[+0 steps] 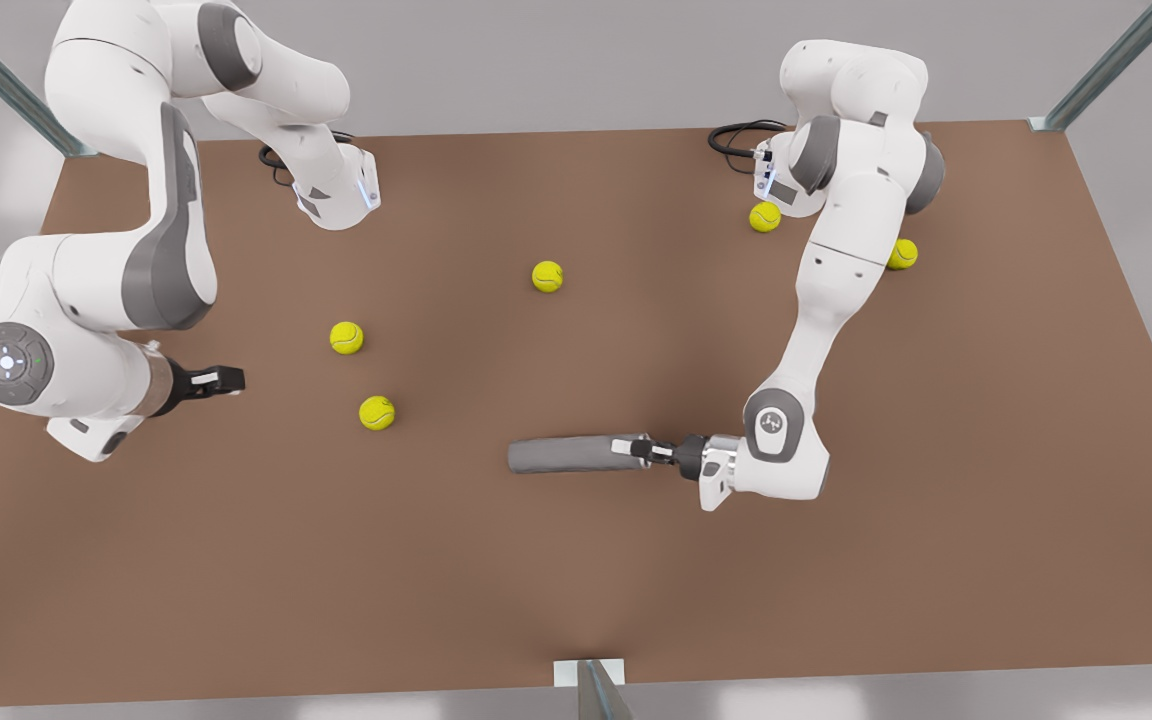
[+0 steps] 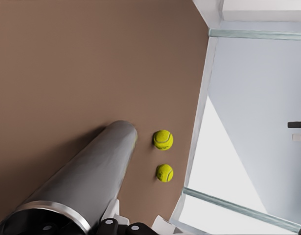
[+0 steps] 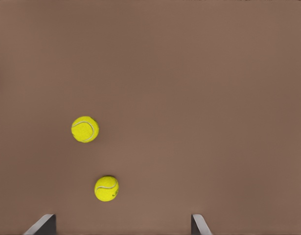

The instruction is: Put the tennis tube upright

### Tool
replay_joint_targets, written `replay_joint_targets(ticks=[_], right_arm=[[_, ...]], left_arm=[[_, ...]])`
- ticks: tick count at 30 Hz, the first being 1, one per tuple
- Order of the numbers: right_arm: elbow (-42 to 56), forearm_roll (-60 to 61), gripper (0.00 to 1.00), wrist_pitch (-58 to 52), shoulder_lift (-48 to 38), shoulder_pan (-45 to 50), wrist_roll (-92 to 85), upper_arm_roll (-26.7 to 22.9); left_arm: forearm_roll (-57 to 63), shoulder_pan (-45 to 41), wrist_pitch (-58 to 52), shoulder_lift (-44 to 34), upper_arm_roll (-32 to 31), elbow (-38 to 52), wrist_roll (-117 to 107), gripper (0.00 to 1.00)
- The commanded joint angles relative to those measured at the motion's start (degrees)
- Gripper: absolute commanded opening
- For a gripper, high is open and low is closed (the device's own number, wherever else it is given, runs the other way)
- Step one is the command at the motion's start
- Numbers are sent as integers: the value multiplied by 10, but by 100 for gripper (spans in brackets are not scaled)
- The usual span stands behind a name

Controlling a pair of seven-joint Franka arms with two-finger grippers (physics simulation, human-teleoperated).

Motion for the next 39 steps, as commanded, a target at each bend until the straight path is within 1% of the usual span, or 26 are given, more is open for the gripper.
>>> replay_joint_targets(ticks=[1, 7, 9, 11, 12, 13, 15, 25, 31, 36, 39], right_arm=[[0, 0, 100, 0, 0, -1, 0, 0], [0, -7, 100, -2, -1, 0, 0, 0], [1, -12, 100, -1, 0, 15, 2, 1], [-3, -10, 100, 5, 5, 60, 7, 1], [-5, -7, 100, 53, 39, 69, 7, 1], [-7, 29, 100, 83, 51, 70, 7, 1], [-7, 43, 100, 112, 65, 74, 7, 1], [-7, 47, 100, 134, 71, 83, 7, 1], [-7, 47, 100, 132, 70, 82, 6, 1], [-7, 47, 100, 133, 71, 83, 7, 1], [-7, 46, 100, 133, 71, 85, 7, 1]], left_arm=[[12, 0, -1, -1, 0, 0, 0, 21], [19, 0, -25, -15, 17, 0, -7, 21], [43, 0, -25, -26, 19, 0, -27, 21], [44, 0, -25, -34, 22, -1, -32, 21], [44, 0, -25, -38, 26, -2, -32, 21], [46, 0, -28, -42, 33, -2, -36, 21], [66, 0, -30, -48, 35, -2, -47, 21], [200, 1, -38, -110, 48, -4, -127, 21], [251, 3, -68, -152, 79, -4, -156, 21], [380, 4, -76, -199, 86, -4, -208, 21], [388, 4, -79, -203, 86, -4, -216, 21]])
